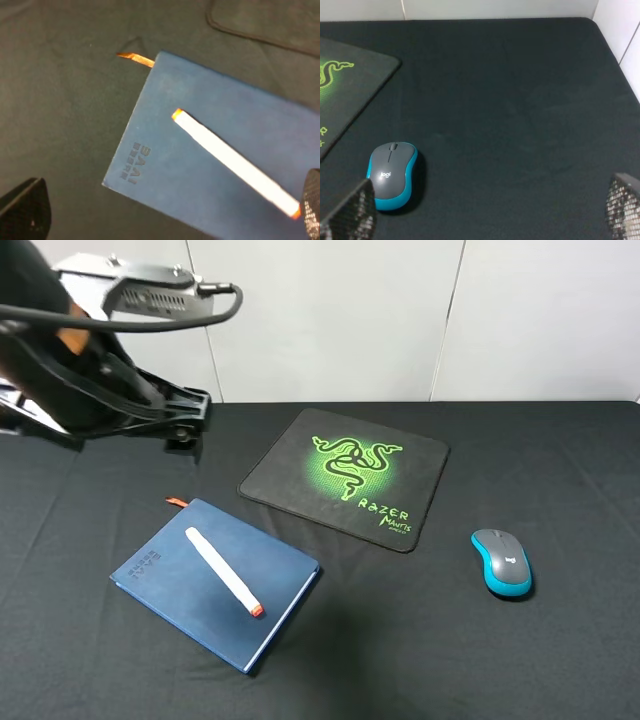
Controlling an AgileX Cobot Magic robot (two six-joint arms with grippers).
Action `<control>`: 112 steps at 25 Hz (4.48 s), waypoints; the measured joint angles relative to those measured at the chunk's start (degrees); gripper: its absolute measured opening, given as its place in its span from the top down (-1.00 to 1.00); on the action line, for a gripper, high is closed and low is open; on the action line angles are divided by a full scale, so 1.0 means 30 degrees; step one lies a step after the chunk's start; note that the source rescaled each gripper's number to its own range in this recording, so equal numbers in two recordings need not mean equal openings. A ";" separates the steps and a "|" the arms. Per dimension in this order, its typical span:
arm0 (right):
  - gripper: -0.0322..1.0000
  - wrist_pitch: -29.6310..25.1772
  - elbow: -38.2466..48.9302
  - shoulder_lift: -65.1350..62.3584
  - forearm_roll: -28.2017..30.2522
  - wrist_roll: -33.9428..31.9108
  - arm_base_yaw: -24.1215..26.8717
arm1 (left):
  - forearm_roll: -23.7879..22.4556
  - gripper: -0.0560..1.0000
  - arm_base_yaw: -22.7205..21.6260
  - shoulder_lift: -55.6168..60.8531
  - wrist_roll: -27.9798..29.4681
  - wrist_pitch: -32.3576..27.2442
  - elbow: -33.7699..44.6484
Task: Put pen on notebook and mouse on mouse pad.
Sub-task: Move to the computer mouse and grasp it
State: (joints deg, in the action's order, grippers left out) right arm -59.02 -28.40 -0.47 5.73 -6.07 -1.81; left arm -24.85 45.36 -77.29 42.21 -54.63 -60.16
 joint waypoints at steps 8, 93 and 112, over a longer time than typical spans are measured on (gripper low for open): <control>-1.00 0.0000 0.0000 0.0000 -0.0037 0.0000 0.0000 | 0.2875 -1.00 0.0000 0.2473 -0.6560 -0.1845 0.0000; -1.00 0.0000 0.0000 0.0000 -0.0124 0.0000 0.0000 | 0.8734 -1.00 -1.5555 2.5829 -1.5620 -0.1997 1.0554; -1.00 0.0000 0.0000 0.0000 -0.0124 0.0000 0.0000 | 0.8734 -1.00 -1.5555 2.5829 -1.5620 -0.1997 1.0554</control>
State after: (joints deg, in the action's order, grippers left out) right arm -59.02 -28.40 -0.47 5.36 -6.07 -1.81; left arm 1.35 -1.31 0.20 -4.65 -60.62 -28.50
